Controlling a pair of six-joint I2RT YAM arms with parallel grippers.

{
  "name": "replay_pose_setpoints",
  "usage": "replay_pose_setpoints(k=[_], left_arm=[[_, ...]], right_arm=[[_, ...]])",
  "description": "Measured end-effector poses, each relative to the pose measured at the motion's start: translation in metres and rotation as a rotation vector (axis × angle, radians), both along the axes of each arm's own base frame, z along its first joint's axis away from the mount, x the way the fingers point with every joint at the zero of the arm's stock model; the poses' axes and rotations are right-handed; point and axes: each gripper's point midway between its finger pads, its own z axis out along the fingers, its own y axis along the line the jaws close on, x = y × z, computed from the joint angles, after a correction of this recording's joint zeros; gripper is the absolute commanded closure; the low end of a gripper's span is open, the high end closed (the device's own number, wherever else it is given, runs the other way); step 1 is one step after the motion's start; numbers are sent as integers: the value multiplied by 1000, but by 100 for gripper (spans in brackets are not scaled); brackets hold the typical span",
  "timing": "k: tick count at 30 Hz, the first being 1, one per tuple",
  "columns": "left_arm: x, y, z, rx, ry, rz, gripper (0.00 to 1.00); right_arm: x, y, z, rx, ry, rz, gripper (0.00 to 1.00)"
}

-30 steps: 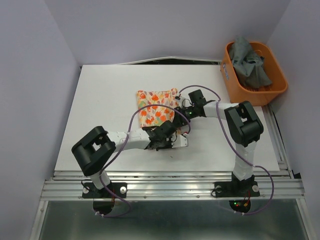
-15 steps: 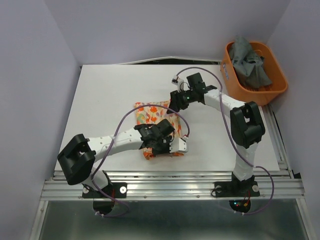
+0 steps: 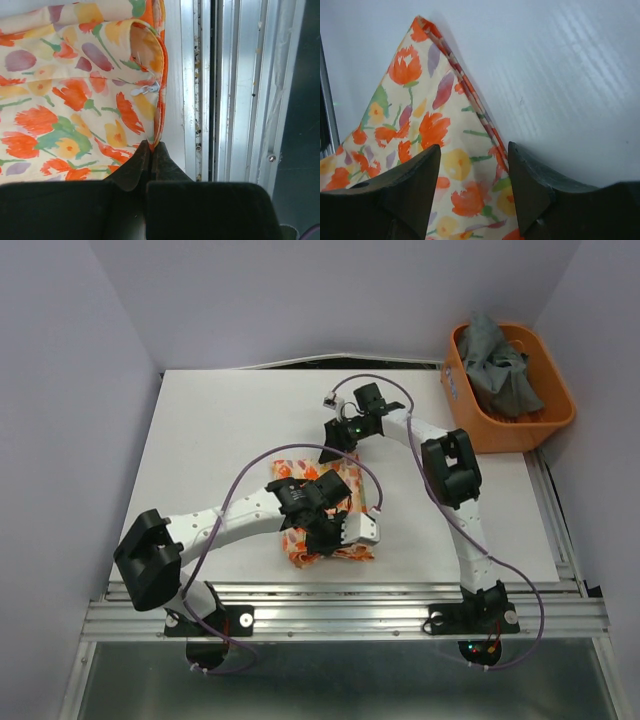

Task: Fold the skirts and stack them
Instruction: Fold the skirt

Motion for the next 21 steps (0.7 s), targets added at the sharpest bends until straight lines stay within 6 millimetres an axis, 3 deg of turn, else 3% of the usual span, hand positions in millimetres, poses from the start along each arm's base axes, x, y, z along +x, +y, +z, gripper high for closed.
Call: replay_pose_setpoints(k=[7,10,14,18,21], left_arm=[[10,-7,29,-37,-8,-25,100],[35,-8,41,-47,-25,-2,100],[70,-4,46,-49,-48,32,100],[105,7,37,-25,-68,70,100],[118,17,27,2,-72,86,100]], right_arm=[[-43,7,-8,34,22,148,56],[-71,5,-15,45,73,204,58],[-90,4,-13,54,96,243,61],[-98,1,-11,59,105,260,62],[-104,-2,-11,61,119,267,63]])
